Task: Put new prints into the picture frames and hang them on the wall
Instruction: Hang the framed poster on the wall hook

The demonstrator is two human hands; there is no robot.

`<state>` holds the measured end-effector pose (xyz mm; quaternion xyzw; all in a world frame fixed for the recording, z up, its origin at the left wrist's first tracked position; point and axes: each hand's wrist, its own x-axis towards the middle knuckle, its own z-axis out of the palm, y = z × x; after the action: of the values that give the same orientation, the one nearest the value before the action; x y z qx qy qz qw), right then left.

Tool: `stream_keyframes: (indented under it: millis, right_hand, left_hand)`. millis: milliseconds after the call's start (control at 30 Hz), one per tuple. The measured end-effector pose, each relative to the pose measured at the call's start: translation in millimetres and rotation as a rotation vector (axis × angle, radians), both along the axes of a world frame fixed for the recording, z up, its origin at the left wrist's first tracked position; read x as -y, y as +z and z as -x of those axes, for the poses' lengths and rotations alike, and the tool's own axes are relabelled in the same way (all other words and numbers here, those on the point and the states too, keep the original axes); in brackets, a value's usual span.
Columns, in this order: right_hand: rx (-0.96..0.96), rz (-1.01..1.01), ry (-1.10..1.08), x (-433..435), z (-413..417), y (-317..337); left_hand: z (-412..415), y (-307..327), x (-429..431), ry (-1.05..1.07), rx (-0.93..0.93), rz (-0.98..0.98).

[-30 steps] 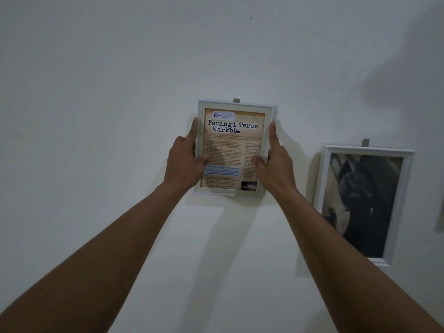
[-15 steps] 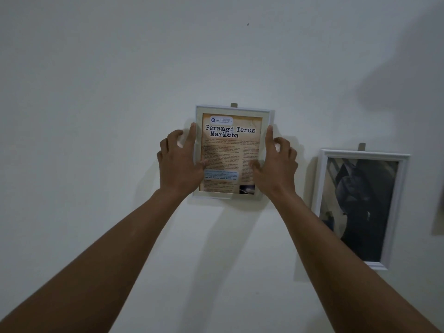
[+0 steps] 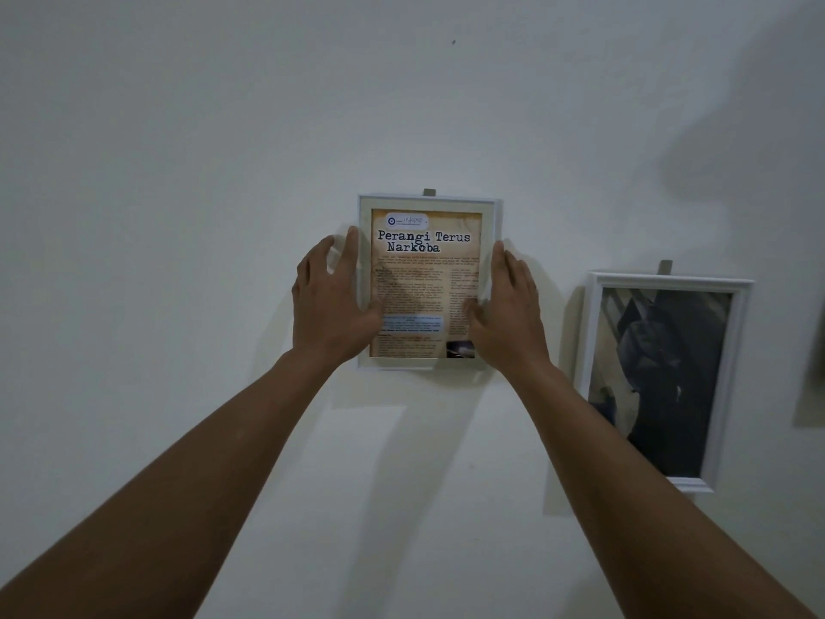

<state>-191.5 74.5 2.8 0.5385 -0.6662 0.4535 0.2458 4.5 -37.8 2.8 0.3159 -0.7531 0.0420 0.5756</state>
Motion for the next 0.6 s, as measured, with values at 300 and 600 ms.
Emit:
stream_keyframes:
  millis: [300,600]
  right_hand:
    - [-0.003,0.003,0.004,-1.5,-0.7,0.8]
    - [-0.020,-0.012,-0.028,1.7,-1.6,-6.4]
  left_hand:
    - [0.8,0.1,1.3,0.016,0.011,-0.011]
    - [3.9,0.0,4.3,0.072,0.027,0.023]
